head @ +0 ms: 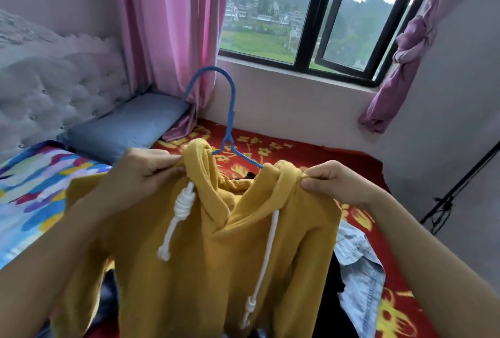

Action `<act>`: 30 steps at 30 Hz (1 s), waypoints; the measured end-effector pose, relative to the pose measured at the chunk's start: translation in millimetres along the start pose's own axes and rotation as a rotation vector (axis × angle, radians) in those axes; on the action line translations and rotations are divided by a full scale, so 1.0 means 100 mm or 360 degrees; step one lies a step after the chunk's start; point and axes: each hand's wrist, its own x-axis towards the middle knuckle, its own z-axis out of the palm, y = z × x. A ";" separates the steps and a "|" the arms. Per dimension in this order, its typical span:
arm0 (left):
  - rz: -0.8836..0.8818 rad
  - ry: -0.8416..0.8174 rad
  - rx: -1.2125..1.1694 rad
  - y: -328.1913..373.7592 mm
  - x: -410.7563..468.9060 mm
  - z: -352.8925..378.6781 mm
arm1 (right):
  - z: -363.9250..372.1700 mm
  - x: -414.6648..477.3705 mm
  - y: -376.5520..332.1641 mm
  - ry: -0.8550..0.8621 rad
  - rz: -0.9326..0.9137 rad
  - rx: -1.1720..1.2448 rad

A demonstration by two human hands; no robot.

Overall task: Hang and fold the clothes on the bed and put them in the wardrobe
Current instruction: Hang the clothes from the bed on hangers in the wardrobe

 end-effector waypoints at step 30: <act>-0.0502 0.0620 0.0598 -0.26 -0.69 -0.61 | -0.02 0.58 0.21 0.0040 0.0060 -0.0872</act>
